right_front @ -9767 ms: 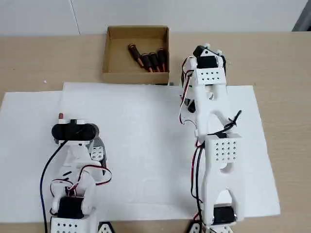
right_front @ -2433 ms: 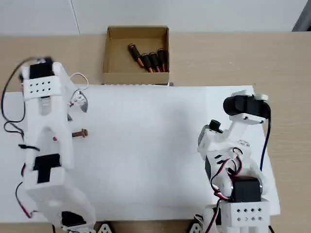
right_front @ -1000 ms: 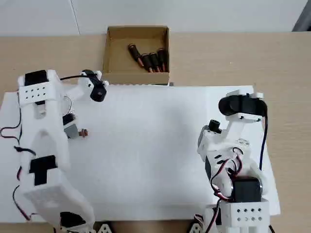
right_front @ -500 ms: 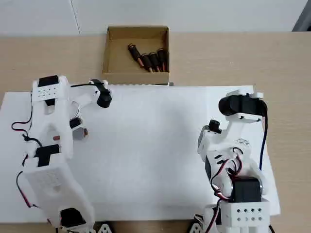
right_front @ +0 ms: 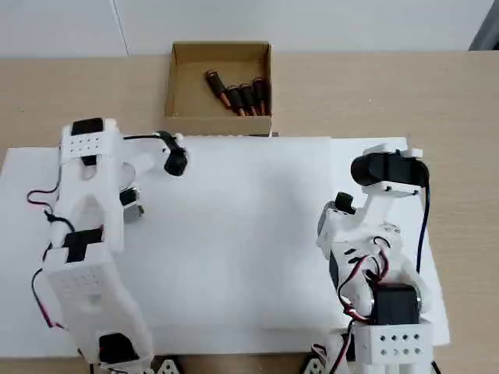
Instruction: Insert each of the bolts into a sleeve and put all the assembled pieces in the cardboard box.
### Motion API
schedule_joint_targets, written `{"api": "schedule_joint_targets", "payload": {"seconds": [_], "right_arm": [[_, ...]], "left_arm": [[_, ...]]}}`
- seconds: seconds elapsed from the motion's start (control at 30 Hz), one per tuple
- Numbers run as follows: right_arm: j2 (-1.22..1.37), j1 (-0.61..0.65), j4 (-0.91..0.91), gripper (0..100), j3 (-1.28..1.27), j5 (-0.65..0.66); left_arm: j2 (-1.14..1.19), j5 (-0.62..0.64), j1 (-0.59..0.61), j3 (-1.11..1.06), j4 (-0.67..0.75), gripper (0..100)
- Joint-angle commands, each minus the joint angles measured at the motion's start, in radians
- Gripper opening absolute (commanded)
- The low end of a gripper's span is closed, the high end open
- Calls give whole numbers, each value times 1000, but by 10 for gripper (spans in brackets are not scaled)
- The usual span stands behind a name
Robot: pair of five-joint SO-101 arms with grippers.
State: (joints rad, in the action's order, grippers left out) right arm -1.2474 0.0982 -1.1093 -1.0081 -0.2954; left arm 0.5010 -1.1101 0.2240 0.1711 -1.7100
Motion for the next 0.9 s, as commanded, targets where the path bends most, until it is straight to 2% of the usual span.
{"api": "schedule_joint_targets", "payload": {"seconds": [0.0,0.33,0.5,0.73,0.87], "right_arm": [[-21,7,21,2,14,9],[-21,10,-50,2,115,11],[-22,4,-133,2,164,52],[-154,8,-213,2,166,133],[-211,8,-245,2,163,153]], "left_arm": [[-124,34,-41,47,-40,5],[-433,402,-160,44,-41,5],[-583,520,-222,42,-41,5],[-855,563,-310,-104,-40,5],[-1040,577,-333,-275,41,5]]}}
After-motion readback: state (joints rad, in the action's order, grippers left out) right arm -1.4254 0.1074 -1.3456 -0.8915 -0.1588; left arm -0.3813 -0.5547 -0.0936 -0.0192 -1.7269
